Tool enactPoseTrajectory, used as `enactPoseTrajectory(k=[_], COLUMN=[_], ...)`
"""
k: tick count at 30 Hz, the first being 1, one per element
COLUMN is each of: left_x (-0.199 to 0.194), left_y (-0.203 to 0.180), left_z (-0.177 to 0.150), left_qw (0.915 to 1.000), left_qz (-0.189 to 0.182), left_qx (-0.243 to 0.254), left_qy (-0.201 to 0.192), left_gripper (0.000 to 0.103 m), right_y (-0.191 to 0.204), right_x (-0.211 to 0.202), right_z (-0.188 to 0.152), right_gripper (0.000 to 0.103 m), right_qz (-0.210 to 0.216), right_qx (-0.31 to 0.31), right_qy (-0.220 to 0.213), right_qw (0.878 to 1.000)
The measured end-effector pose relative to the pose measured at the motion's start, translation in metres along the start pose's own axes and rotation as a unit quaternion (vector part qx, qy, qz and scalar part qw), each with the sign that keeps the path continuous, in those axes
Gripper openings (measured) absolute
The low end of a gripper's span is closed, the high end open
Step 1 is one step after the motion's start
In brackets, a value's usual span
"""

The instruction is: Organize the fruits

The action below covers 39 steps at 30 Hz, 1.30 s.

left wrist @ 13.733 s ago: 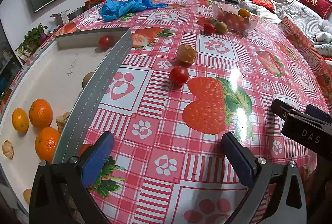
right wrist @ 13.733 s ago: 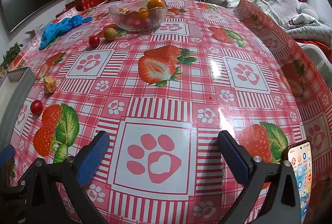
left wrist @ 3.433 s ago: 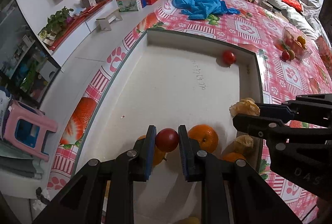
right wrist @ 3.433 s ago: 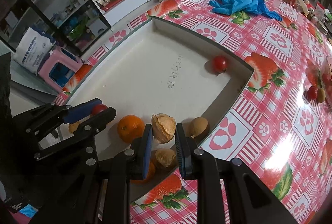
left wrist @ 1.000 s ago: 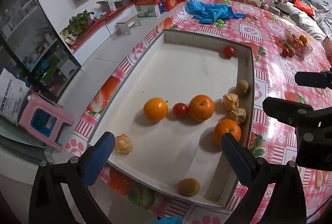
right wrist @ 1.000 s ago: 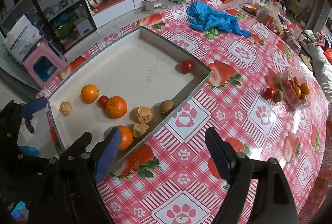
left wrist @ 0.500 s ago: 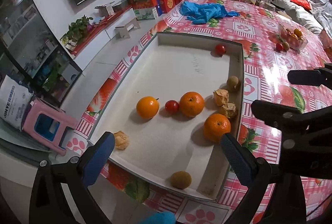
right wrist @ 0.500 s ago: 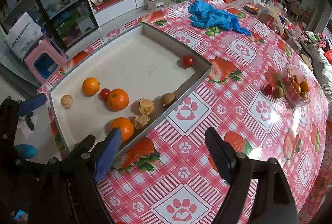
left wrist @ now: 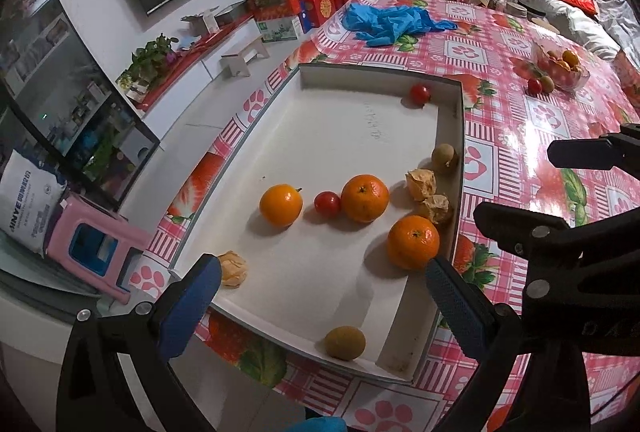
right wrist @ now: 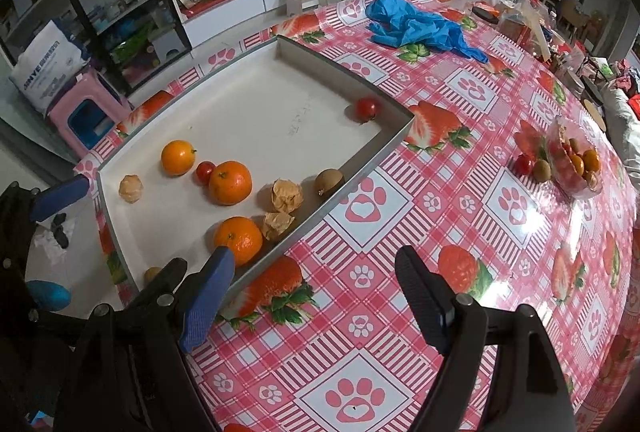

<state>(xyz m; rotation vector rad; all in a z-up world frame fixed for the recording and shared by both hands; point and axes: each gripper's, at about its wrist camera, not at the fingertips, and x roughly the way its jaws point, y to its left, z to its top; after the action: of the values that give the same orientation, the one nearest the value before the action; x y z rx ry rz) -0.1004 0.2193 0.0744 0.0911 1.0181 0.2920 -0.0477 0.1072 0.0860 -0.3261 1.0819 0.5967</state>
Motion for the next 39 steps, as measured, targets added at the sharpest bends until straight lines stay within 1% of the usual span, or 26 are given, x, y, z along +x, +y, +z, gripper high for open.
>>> enactPoseTrajectory(k=[15,30,39], left_x=[0.0011,0.0024,0.0022], left_y=[-0.0009,-0.0041,-0.0032], left_z=[0.0008,-0.0026,-0.0044], left_qw=[1.0,0.9999,0.9999], left_qz=[0.007,-0.005,-0.004], left_qx=[0.003,0.005,0.005], left_qy=[0.005,0.009,0.01], left_gripper=[0.103,0.103,0.103], right_y=[0.0017,0.0025,0.0024], right_x=[0.0009,0.0042,0.003], right_z=[-0.0003,-0.0012,-0.002], right_gripper=[0.085,0.085,0.085], right_qz=[0.001,-0.003,-0.003], right_qx=[-0.003,-0.005,-0.008], right_qy=[0.003,0.006,0.006], right_qw=[1.0,1.0,1.0])
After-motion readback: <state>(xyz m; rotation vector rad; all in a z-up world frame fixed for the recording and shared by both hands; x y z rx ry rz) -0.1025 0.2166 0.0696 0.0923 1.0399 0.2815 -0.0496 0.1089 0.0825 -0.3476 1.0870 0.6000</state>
